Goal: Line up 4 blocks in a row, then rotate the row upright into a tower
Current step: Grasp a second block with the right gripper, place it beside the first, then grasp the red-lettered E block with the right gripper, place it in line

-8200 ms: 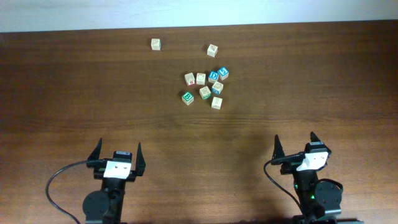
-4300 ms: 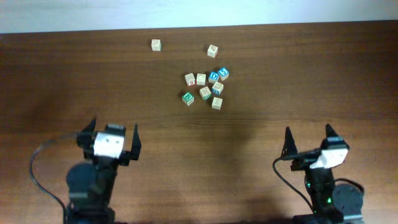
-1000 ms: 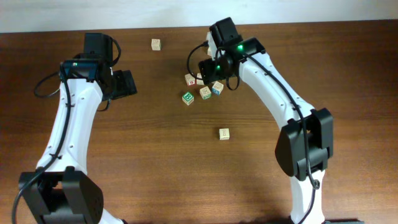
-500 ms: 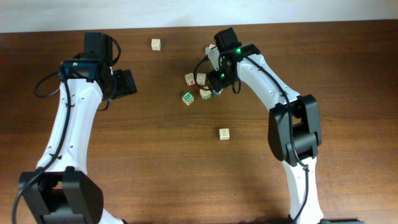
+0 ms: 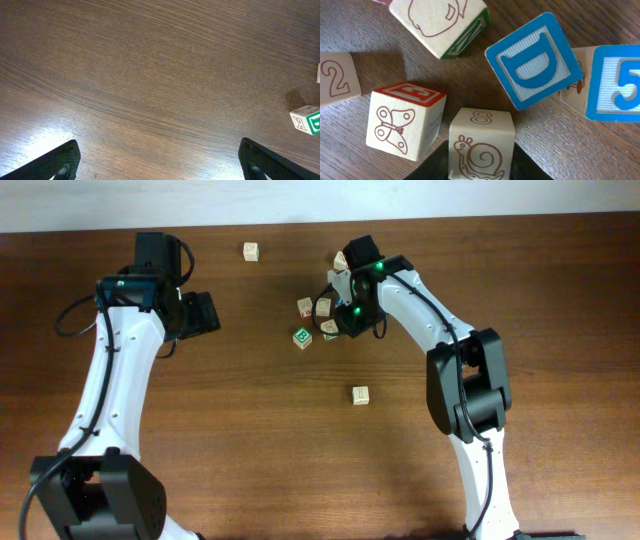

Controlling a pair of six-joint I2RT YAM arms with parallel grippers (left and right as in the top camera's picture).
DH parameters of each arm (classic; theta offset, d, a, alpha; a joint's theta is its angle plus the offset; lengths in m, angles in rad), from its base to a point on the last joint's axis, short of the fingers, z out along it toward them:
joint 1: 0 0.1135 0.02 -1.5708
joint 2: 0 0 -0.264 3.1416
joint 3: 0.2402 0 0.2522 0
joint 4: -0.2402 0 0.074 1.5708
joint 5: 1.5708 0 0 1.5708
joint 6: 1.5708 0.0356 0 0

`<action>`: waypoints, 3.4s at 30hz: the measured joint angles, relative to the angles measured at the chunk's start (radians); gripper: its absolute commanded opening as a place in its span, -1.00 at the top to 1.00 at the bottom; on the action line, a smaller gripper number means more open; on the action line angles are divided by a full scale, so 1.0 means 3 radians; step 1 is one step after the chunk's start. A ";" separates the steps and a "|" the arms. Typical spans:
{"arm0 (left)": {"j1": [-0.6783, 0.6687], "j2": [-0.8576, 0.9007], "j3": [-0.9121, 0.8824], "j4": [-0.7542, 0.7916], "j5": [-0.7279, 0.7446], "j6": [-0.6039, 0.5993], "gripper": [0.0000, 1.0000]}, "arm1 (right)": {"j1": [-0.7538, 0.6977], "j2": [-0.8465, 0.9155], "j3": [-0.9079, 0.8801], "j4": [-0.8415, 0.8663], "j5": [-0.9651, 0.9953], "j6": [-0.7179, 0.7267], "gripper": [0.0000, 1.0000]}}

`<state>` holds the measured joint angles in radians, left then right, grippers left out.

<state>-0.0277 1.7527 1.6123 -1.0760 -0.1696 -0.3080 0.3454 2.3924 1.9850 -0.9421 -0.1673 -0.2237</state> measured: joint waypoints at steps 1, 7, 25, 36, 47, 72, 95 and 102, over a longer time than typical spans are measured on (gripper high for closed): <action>0.0000 0.0000 0.0000 0.0000 0.0000 0.0000 -0.99 | 0.0000 0.0000 0.0000 -0.0006 0.0000 0.0080 0.38; 0.0000 0.0000 0.0000 0.0011 0.0000 0.0000 -0.99 | 0.0000 -0.0027 0.0023 -0.0356 -0.0036 0.1030 0.38; 0.0000 0.0000 0.0000 0.0085 0.0000 0.0000 -0.98 | 0.0876 -0.0048 0.0023 -0.1573 0.0089 0.2265 0.38; 0.0000 0.0000 0.0000 0.0085 0.0000 0.0000 -0.98 | 0.0924 -0.0048 0.0023 -0.1751 0.0482 0.2722 0.35; 0.0000 0.0000 0.0000 0.0085 0.0000 0.0000 -0.98 | 0.0923 -0.0048 0.0149 -0.1812 0.0482 0.2720 -0.11; 0.0000 0.0000 0.0000 0.0085 0.0000 0.0000 -0.98 | 0.0409 0.0354 0.0888 -0.0661 0.0413 0.1567 -0.10; 0.0000 0.0000 0.0000 0.0085 0.0000 0.0000 -0.98 | 0.0446 0.0394 0.1353 -0.1540 0.0165 0.1593 0.56; 0.0000 0.0000 0.0000 0.0086 0.0000 -0.0001 -0.99 | 0.0861 0.0394 0.1142 -0.2211 -0.0214 0.1970 0.55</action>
<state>-0.0277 1.7527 1.6123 -1.0500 -0.1696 -0.3084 0.6037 2.5107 2.3276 -1.6054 -0.2314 0.3672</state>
